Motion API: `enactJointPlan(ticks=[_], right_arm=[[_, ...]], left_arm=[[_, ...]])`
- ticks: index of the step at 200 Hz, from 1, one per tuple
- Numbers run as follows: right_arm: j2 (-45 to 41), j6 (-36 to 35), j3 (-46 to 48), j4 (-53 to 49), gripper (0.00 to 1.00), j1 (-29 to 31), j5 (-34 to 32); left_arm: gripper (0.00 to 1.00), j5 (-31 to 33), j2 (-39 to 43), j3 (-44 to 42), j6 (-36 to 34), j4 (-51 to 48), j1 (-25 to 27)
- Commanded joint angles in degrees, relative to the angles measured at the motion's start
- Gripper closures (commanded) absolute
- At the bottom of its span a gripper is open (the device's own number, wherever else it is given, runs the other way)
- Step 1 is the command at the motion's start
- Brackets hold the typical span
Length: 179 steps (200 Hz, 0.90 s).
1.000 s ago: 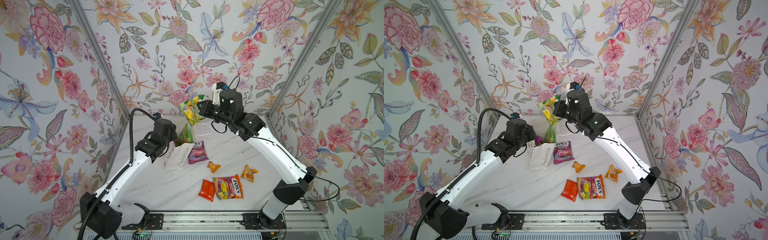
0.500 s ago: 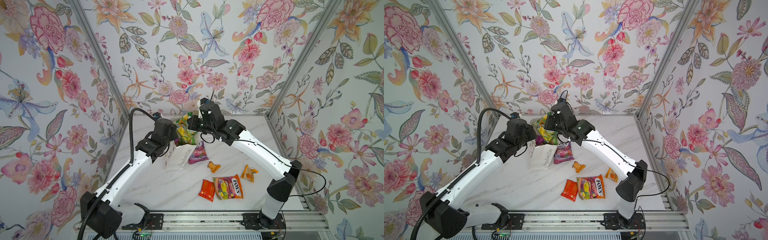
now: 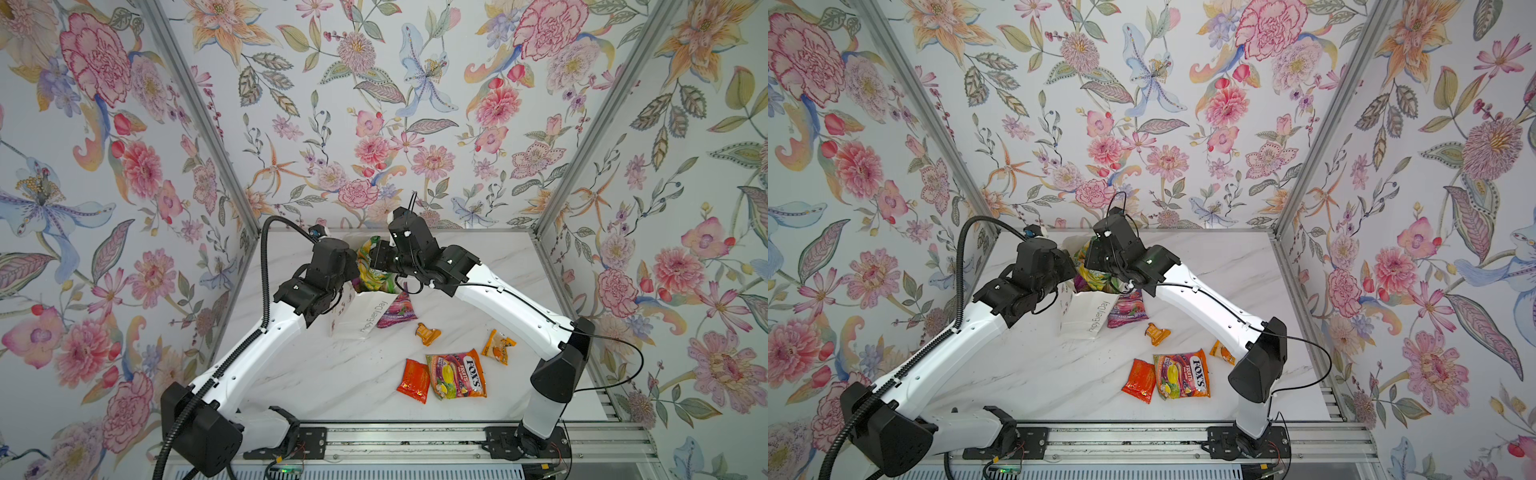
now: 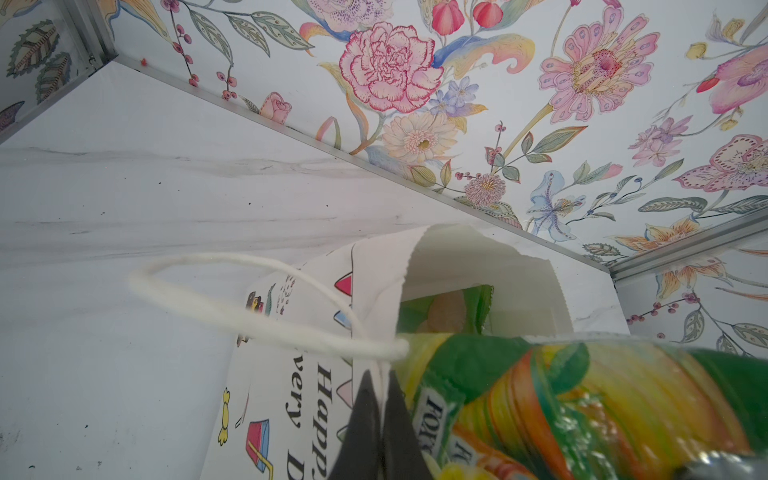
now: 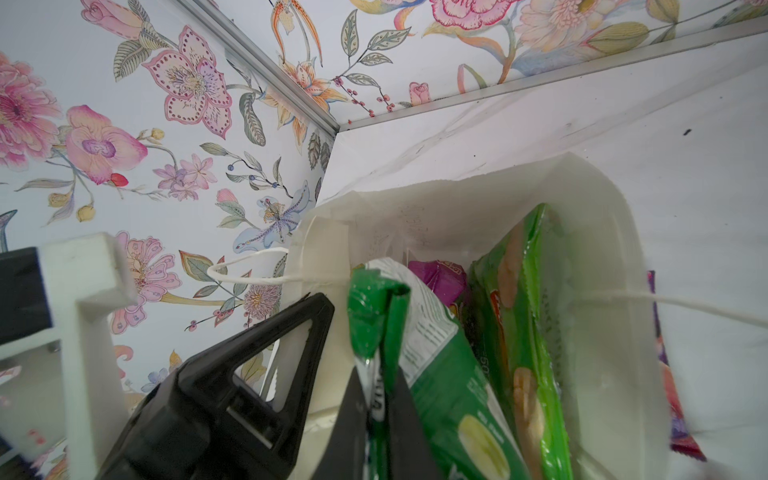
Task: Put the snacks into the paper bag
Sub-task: 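Lower the Spring Tea pack into the paper bag held by the left gripper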
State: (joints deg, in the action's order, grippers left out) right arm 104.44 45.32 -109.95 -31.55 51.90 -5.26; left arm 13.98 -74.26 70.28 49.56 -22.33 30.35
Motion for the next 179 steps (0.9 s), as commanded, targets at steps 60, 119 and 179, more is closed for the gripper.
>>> enactJointPlan(ticks=[60, 119, 179], right_arm=[[6.96, 1.52, -5.94, 1.69, 1.0, 0.01, 5.58], [8.81, 3.45, -4.79, 3.21, 1.0, -1.4, 9.08], [6.52, 4.34, 0.03, 8.06, 1.0, -2.77, 11.14]], left_arm=[[1.0, -1.23, 3.65, -2.55, 0.93, 8.5, 1.52], [1.0, -2.2, 5.08, -4.15, 1.03, 9.68, 1.64], [1.0, -1.67, 5.75, -4.54, 1.08, 10.0, 1.57]])
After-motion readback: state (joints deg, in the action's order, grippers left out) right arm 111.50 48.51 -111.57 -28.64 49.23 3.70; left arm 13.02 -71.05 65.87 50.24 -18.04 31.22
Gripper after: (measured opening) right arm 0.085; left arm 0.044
